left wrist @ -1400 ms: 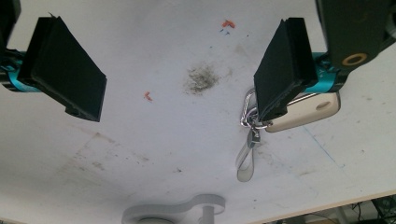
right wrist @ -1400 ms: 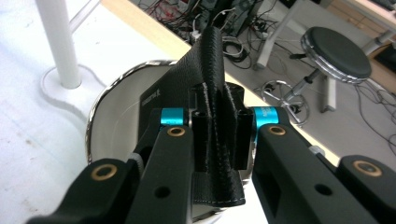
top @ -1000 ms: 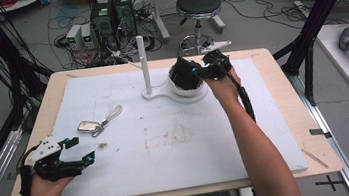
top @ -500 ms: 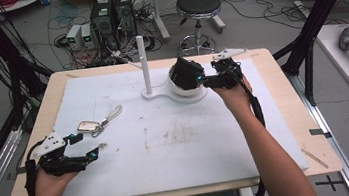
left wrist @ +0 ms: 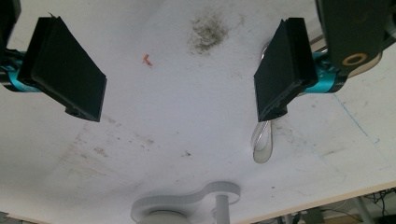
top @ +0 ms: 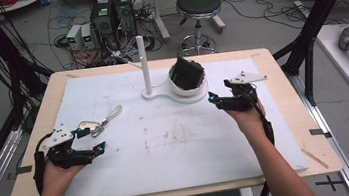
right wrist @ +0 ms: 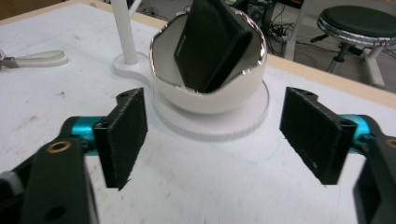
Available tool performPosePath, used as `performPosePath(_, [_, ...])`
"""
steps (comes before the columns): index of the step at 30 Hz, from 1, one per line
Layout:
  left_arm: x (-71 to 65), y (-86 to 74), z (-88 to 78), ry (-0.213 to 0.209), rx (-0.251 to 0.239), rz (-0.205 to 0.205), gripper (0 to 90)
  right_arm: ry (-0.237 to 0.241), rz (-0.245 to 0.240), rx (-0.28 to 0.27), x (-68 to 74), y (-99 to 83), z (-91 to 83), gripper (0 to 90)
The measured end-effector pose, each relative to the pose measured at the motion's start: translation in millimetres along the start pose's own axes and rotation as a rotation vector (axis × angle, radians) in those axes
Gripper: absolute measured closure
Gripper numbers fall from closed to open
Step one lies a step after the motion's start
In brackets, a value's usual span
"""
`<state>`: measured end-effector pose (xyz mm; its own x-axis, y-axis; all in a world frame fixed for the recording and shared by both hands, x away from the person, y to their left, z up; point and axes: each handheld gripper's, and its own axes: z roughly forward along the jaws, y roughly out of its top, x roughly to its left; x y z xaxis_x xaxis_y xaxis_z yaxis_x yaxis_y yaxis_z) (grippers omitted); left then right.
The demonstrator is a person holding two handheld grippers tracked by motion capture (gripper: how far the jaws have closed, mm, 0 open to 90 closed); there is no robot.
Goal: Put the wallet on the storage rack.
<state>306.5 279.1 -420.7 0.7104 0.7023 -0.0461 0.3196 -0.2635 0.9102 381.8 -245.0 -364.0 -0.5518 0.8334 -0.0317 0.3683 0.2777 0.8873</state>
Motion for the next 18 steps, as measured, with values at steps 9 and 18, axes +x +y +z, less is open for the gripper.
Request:
performPosePath(9, [0.3, 4.5, 1.5, -0.006, -0.019, -0.001, 17.0, 0.025, 0.056, -0.004, 5.1, -46.5, -21.0, 19.9])
performPosePath(18, [-1.0, 7.8, 8.6, -0.023, -0.027, 0.006, 17.0, 0.033, 0.041, 0.040, 12.5, -58.7, -11.5, 19.7])
